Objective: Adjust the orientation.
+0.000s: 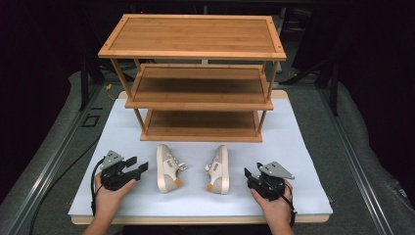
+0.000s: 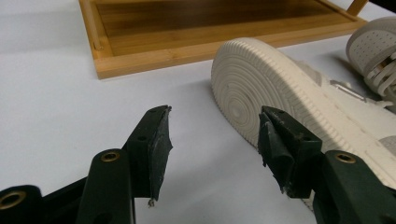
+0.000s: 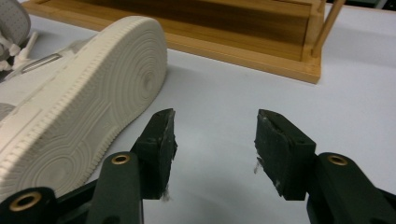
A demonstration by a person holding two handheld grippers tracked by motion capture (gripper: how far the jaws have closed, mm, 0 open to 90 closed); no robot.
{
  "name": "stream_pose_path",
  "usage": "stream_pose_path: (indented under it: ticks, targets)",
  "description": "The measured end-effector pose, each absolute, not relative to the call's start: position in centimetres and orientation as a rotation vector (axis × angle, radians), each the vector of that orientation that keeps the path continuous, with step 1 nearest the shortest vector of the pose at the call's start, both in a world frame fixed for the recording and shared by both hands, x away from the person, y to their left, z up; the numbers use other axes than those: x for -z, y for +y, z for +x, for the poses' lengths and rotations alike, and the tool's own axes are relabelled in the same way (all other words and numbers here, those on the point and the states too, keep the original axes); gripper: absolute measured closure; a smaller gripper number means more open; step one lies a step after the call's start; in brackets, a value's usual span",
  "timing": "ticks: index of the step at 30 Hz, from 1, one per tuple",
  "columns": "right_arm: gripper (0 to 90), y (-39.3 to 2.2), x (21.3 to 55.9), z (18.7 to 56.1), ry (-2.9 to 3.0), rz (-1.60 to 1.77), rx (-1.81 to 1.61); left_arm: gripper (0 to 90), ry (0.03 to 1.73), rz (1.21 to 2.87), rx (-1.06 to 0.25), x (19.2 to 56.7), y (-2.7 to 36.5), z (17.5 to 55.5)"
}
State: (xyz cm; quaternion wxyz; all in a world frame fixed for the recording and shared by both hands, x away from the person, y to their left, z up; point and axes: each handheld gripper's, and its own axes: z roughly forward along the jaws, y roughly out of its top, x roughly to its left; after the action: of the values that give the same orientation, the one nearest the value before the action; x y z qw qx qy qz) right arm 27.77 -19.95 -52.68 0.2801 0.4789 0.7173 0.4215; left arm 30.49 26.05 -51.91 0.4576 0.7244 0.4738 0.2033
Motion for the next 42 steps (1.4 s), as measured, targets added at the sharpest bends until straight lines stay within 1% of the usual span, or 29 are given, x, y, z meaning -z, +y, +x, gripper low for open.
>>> stream_pose_path:
  ticks: [4, 6, 8, 10, 17, 18, 20, 21, 24, 26, 31, 42]
  targets:
    - [47.0, -19.5, 52.8, 27.9, 1.942, 1.27, -1.112, 44.8, 1.162, 1.783, -0.488, 51.8, 25.8, 30.3]
    - [46.1, -19.6, 52.9, 28.0, 1.944, 1.27, -1.095, 50.3, 1.139, 1.768, -0.466, 51.5, 25.7, 30.0]
    - [45.9, -20.0, 52.9, 27.9, 1.921, 1.296, -1.115, 53.8, 1.12, 1.78, -0.456, 51.2, 25.5, 29.8]
    - [45.1, -20.2, 52.9, 27.9, 1.916, 1.302, -1.115, 53.9, 1.109, 1.798, -0.44, 50.9, 25.1, 29.7]
    - [45.5, -20.5, 52.8, 28.0, 1.897, 1.311, -1.121, 52.7, 1.037, 1.854, -0.484, 49.9, 23.4, 28.8]
    - [46.4, -20.5, 52.8, 28.0, 1.912, 1.314, -1.108, 56.5, 1.013, 1.856, -0.462, 49.8, 23.1, 28.7]
    - [46.7, -20.4, 52.8, 28.0, 1.911, 1.317, -1.115, 57.7, 1.005, 1.868, -0.454, 49.7, 23.0, 28.6]
    - [47.9, -20.4, 52.9, 28.1, 1.917, 1.317, -1.114, 60.8, 1.007, 1.879, -0.447, 49.8, 22.8, 28.6]
    - [48.8, -20.4, 52.9, 28.1, 1.924, 1.317, -1.112, 64.3, 1.004, 1.885, -0.448, 49.7, 22.6, 28.5]
    - [49.0, -20.4, 52.9, 28.1, 1.924, 1.317, -1.112, 64.9, 1.005, 1.881, -0.448, 49.6, 22.5, 28.4]
    - [49.2, -20.4, 52.9, 28.0, 1.92, 1.32, -1.105, 70.9, 0.994, 1.889, -0.437, 49.4, 22.1, 28.5]
    - [49.4, -20.5, 52.9, 28.1, 1.909, 1.332, -1.117, 75.6, 0.983, 1.928, -0.424, 49.8, 21.1, 28.7]
